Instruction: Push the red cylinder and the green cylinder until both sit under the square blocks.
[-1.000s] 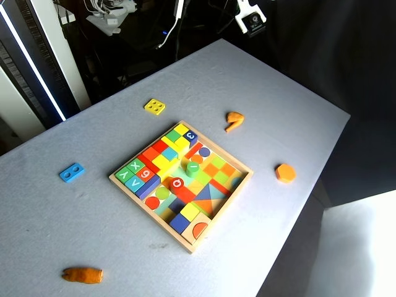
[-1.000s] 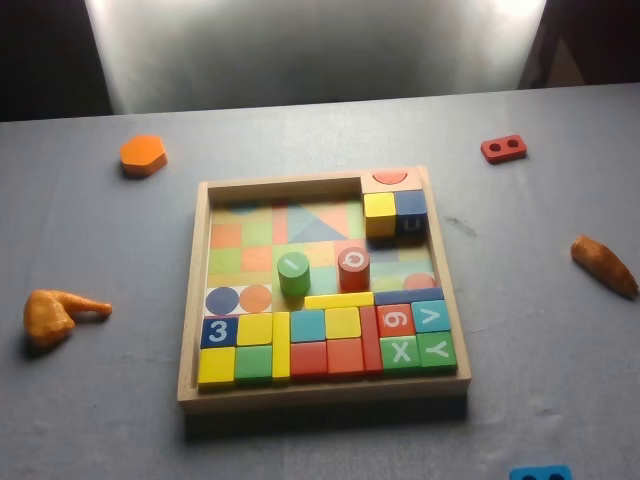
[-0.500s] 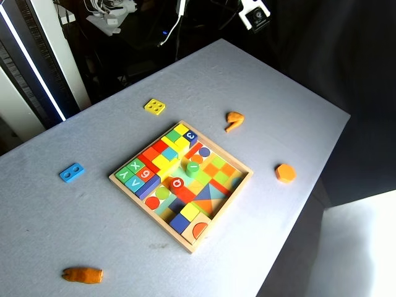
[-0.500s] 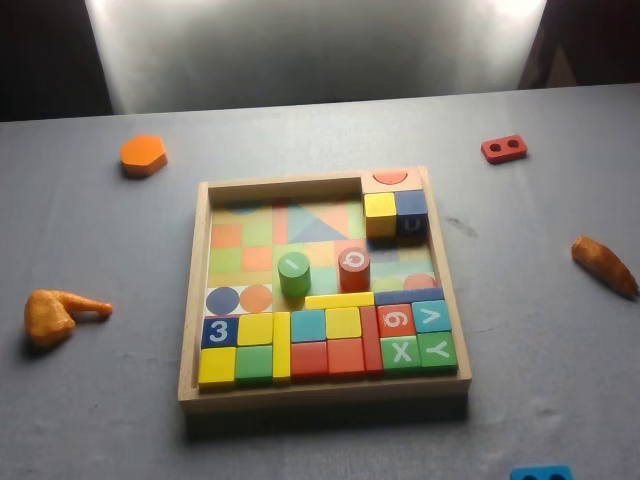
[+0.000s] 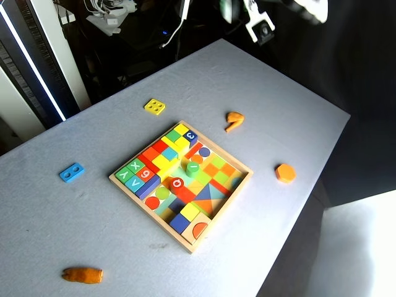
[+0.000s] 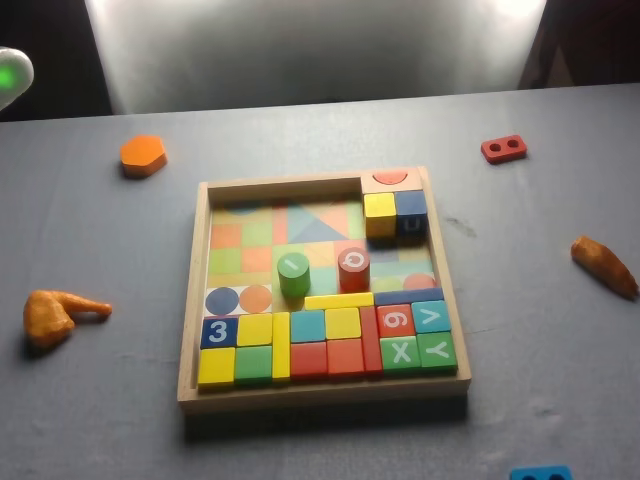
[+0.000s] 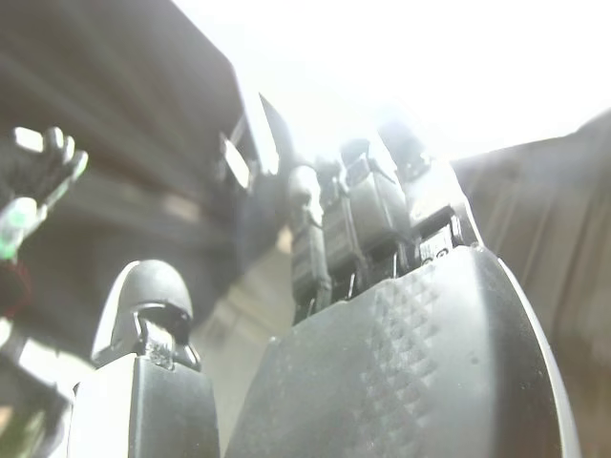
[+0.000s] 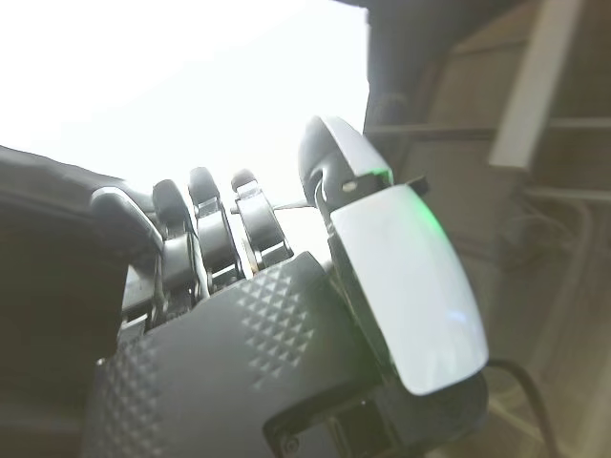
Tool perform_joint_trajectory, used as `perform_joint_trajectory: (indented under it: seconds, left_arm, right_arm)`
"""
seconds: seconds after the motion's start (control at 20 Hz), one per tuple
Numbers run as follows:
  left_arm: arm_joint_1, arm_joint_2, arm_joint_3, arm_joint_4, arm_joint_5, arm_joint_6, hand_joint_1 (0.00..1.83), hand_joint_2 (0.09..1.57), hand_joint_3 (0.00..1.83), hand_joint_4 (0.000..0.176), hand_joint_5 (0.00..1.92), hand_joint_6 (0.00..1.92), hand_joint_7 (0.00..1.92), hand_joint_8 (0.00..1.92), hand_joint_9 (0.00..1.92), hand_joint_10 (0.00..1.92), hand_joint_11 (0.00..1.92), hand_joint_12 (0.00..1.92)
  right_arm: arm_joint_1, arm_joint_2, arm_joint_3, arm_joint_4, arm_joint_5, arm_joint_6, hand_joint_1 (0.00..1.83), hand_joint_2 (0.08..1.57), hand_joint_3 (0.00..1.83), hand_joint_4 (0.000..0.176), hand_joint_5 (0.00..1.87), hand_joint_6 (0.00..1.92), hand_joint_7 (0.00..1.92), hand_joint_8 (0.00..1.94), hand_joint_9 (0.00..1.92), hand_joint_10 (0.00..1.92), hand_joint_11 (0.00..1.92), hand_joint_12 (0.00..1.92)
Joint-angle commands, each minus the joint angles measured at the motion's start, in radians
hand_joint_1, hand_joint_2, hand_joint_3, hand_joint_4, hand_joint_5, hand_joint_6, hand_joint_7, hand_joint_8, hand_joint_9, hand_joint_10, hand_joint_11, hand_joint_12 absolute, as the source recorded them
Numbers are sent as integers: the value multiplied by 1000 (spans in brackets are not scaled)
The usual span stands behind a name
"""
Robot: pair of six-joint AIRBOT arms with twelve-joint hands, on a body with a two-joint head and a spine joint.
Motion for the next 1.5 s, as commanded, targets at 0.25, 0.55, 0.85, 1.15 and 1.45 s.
perform_joint_trajectory:
  seconds: [0.25, 0.55, 0.85, 1.15, 1.45]
  left_arm:
    - [-52, 0, 55, 33, 62, -21, 53, 1280, 2, 0, 236, 1, 179, 1, 155, 3, 0, 397]
    - [-270, -49, 130, 188, 313, -26, 0, 1275, 0, 61, 148, 0, 93, 0, 61, 0, 0, 370]
    - [-495, -122, 200, 385, 603, -24, 0, 1132, 2, 116, 82, 3, 57, 2, 39, 4, 0, 242]
    - [-556, -189, 264, 435, 713, -37, 0, 1132, 0, 21, 64, 2, 79, 1, 57, 2, 0, 303]
    - [-554, -253, 354, 425, 793, -83, 0, 1109, 0, 0, 82, 1, 72, 1, 50, 1, 0, 221]
  right_arm:
    - [323, -33, 74, -289, -251, 57, 316, 1406, 0, 0, 29, 790, 195, 93, 0, 315, 0, 1504]
    - [546, -60, 108, -624, -494, 180, 525, 1339, 0, 0, 271, 562, 311, 46, 0, 679, 0, 1558]
    - [674, -152, 177, -982, -613, 434, 474, 1257, 0, 0, 461, 136, 373, 7, 154, 494, 0, 1499]
    - [732, -219, 216, -1289, -655, 650, 514, 1217, 0, 0, 523, 58, 435, 11, 204, 584, 0, 1609]
    - [749, -292, 252, -1421, -643, 757, 504, 1181, 0, 0, 541, 5, 401, 0, 207, 354, 0, 1386]
